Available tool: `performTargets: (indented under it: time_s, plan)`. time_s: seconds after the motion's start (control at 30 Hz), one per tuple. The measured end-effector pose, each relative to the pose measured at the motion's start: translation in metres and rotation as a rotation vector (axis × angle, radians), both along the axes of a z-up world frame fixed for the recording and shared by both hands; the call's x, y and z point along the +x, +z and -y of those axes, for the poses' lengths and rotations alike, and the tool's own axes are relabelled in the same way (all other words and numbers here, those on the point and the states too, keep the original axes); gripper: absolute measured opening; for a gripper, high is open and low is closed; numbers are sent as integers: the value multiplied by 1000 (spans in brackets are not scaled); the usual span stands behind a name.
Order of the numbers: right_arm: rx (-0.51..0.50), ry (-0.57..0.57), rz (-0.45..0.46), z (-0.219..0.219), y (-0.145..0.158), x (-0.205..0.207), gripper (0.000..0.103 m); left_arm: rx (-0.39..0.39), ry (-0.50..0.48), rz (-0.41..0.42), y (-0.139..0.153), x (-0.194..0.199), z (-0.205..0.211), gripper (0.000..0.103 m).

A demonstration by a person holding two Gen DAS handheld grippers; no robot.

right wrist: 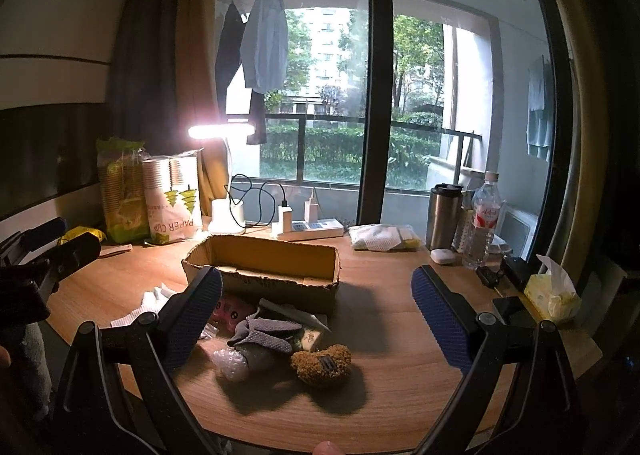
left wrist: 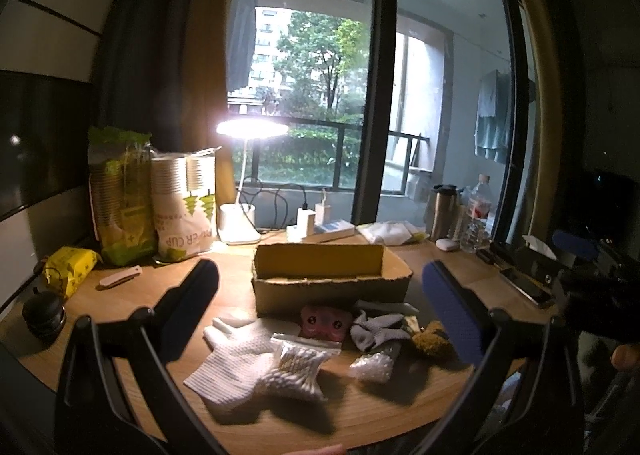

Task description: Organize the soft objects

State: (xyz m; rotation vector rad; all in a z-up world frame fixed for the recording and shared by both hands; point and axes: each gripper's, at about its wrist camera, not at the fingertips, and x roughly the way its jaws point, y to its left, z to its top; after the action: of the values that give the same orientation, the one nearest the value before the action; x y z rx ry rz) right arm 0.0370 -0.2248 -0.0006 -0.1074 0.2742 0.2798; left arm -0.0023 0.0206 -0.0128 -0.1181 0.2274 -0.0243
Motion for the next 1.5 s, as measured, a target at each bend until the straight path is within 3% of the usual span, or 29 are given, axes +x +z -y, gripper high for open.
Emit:
performTargets:
  time_s: [1.5]
  plan:
    - [15,-11,-20,2,-4,3,98,-7,-22,-25,-5,5,6,103]
